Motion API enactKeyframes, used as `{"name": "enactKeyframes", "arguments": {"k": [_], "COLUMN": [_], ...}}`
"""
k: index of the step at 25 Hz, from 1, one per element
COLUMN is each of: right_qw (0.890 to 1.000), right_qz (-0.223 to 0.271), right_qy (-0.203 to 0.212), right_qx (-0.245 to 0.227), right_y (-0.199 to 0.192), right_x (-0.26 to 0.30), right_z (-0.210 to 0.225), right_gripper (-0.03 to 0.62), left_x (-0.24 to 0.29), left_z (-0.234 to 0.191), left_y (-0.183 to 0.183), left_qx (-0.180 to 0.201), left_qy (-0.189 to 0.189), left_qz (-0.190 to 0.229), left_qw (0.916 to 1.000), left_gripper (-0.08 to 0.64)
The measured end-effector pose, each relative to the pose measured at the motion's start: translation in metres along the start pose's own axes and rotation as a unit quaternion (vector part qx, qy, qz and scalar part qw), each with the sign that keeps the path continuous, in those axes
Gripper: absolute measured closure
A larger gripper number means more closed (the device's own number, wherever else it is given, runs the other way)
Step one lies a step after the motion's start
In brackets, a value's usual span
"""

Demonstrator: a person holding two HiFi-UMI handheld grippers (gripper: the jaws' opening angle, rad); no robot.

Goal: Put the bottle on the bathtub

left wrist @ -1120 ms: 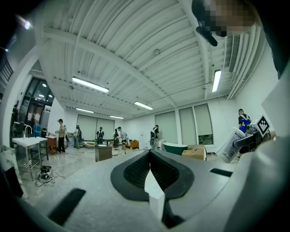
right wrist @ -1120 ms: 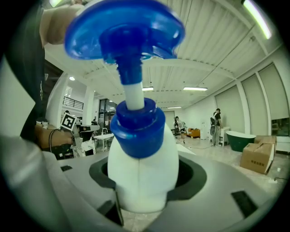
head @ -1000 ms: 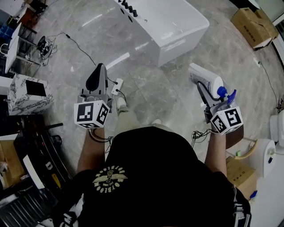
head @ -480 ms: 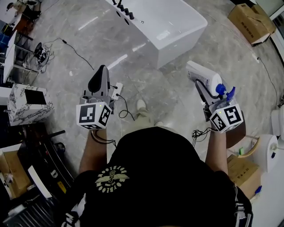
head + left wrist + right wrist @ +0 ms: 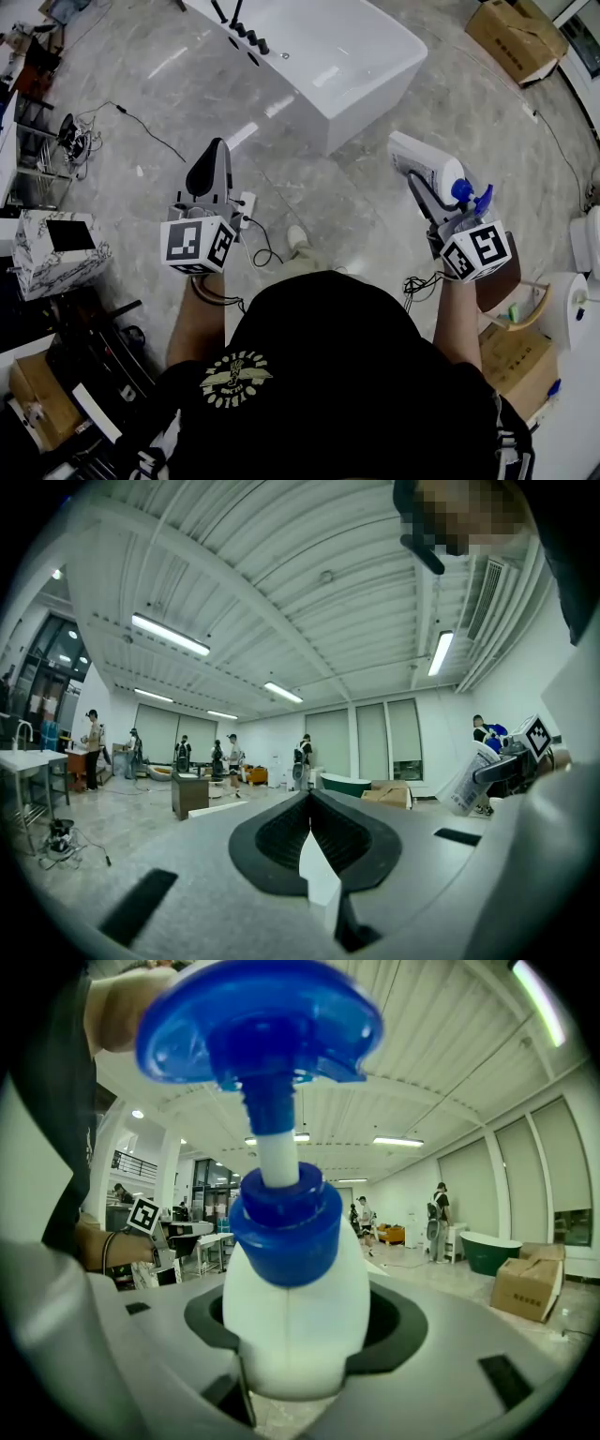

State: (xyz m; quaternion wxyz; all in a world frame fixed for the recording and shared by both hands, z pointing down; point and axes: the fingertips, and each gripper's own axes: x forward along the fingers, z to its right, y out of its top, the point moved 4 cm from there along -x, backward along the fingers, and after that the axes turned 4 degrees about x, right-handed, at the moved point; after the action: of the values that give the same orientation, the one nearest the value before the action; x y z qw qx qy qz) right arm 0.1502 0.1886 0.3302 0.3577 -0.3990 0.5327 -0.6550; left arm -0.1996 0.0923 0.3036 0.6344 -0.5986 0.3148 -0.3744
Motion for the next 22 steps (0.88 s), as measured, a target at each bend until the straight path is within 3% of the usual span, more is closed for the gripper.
{"name": "enactKeyframes", "arguments": {"k": [22], "right_qw": [1.000], "right_qz": [-0.014], "right_qy": [-0.027], "right_qx": [-0.004], "right_y": [0.017], "right_x": [0.110], "right_z": [0.025], "right_gripper": [0.326], "left_x": [0.102], "left_z": [-0.078], "left_y": [-0.013], "left_qx": [-0.007], "left_qy": [-0.032], "left_qz": [-0.002], "left_qw": [0.9995], "left_gripper": [0.551]}}
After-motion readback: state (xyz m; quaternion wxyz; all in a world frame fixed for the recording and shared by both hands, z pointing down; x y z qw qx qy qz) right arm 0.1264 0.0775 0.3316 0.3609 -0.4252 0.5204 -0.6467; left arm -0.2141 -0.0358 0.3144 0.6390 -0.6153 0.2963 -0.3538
